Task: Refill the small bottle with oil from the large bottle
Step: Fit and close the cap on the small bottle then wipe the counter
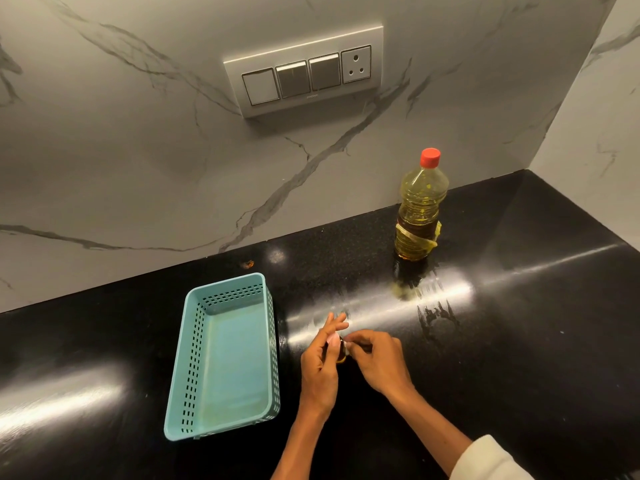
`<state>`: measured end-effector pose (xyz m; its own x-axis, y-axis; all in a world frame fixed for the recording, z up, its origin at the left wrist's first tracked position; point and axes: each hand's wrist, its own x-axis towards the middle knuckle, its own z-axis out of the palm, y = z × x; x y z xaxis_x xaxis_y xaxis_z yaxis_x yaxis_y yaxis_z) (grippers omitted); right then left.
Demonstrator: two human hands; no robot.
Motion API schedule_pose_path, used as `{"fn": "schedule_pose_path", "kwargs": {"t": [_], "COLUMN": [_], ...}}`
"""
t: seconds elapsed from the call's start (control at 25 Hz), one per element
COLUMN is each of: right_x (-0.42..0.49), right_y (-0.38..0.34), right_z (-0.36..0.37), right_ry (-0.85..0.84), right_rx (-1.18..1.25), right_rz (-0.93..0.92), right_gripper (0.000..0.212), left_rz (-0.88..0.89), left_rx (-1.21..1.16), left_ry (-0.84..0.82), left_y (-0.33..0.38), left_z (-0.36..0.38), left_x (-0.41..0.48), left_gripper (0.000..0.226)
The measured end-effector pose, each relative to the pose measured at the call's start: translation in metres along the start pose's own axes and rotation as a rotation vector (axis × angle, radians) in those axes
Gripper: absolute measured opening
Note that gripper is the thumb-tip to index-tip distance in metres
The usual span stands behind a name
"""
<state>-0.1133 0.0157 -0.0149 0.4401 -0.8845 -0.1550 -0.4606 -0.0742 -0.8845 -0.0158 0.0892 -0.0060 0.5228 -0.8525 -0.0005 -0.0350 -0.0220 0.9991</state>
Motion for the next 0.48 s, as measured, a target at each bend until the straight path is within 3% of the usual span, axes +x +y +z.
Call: {"fn": "schedule_pose_path", "kwargs": {"t": [0.08, 0.24, 0.48], "right_x": [-0.003, -0.007, -0.002], "right_y": [0.000, -0.001, -0.015], "right_z": [-0.002, 0.000, -0.001], "right_ry": [0.027, 0.069, 0.049], "right_rx": [0.063, 0.165, 0.157], "right_rz": [0.011, 0.064, -0.047], "right_gripper": [0.015, 0.013, 0.010], "left_rz": [0.027, 0.138, -0.006], "left_rx": [0.080, 0.331, 0.228], "left_ry": [0.020, 0.226, 0.253], "left_y": [0.000, 0.002, -0.003], "left_z": [-0.001, 0.001, 0.009], "left_x": [0.001, 0.000, 0.000], "left_gripper": [0.026, 0.025, 0.030]}}
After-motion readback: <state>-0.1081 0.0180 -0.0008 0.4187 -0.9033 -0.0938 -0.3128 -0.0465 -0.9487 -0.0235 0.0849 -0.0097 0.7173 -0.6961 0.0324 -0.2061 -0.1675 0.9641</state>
